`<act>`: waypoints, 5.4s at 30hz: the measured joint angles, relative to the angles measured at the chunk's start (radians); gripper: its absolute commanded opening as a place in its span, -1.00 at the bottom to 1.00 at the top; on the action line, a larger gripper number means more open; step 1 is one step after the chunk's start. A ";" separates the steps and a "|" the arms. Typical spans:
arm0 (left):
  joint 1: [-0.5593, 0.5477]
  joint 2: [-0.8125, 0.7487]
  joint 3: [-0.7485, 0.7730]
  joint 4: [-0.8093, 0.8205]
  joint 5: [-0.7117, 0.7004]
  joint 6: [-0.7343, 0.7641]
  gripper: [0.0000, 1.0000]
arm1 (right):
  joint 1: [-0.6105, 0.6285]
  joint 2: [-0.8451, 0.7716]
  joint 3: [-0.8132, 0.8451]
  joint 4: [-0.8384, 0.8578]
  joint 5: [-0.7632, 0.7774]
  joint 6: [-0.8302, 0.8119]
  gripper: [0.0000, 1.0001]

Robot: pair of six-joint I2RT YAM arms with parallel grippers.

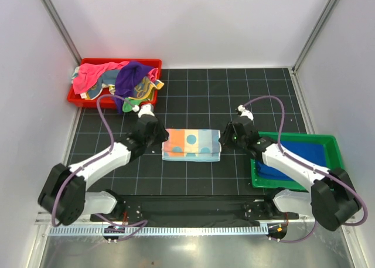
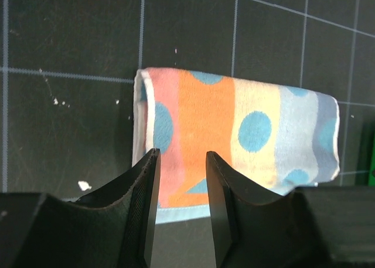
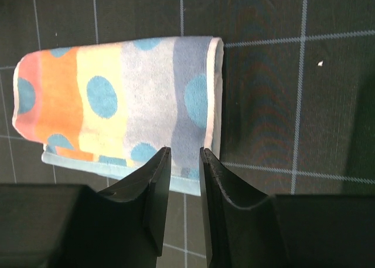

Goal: Fold and stack the towels
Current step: Fold the towel

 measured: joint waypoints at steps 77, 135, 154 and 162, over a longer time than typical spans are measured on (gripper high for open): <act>-0.123 0.290 0.163 -0.283 -0.161 -0.014 -0.71 | 0.053 0.166 -0.005 0.010 0.046 0.039 -0.80; -0.125 0.097 0.236 -0.408 -0.119 0.012 -0.29 | 0.082 -0.057 0.050 -0.167 0.018 0.096 -0.57; -0.125 0.294 0.132 -0.264 -0.070 0.003 -0.36 | 0.092 0.175 -0.100 0.108 -0.094 0.190 -0.58; -0.125 0.277 0.148 -0.293 -0.073 0.006 -0.25 | 0.092 0.110 -0.058 0.001 -0.050 0.173 -0.53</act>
